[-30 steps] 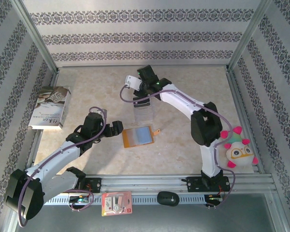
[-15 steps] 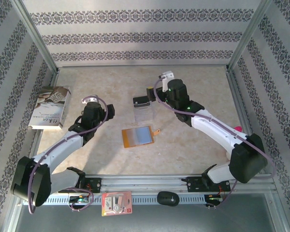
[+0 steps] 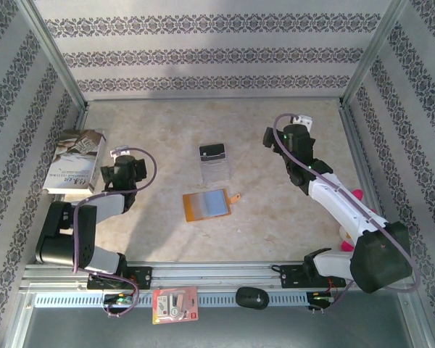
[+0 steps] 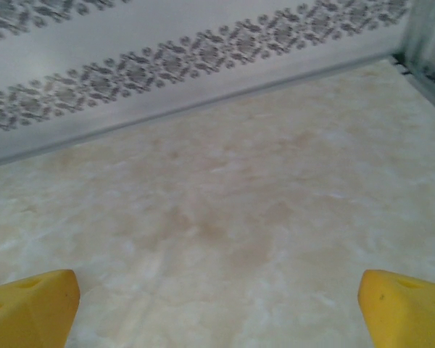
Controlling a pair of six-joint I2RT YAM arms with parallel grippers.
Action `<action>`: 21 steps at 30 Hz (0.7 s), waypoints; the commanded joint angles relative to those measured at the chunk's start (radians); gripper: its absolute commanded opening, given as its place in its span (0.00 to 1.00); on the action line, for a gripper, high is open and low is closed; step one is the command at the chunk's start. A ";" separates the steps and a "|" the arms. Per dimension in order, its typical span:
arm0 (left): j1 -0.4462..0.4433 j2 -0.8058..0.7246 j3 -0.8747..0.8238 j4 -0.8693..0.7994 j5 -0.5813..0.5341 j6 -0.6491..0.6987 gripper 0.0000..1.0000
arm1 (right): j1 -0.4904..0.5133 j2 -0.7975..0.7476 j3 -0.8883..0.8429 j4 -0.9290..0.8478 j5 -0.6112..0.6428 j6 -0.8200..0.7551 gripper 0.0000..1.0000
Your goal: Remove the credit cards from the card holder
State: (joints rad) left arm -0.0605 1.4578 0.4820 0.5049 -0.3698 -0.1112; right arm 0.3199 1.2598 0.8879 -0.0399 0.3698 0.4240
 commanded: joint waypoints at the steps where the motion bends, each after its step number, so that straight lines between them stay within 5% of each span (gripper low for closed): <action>1: 0.024 0.043 -0.054 0.291 0.104 0.063 0.99 | -0.021 -0.039 -0.055 0.038 0.047 -0.010 0.98; 5: 0.024 0.167 -0.179 0.669 0.249 0.125 0.99 | -0.055 -0.079 -0.116 0.095 0.000 -0.109 0.98; 7: 0.027 0.110 -0.146 0.489 0.206 0.085 0.99 | -0.071 -0.100 -0.158 0.125 0.010 -0.140 0.98; 15: 0.028 0.134 -0.120 0.493 0.234 0.100 0.99 | -0.163 -0.153 -0.423 0.448 0.076 -0.307 0.98; 21: 0.028 0.138 -0.111 0.485 0.239 0.107 0.99 | -0.197 0.013 -0.514 0.762 0.012 -0.399 0.98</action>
State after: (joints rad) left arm -0.0437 1.5982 0.3523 0.9581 -0.1520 -0.0246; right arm 0.1349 1.2098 0.3931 0.4999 0.4061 0.0971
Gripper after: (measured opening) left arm 0.992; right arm 0.982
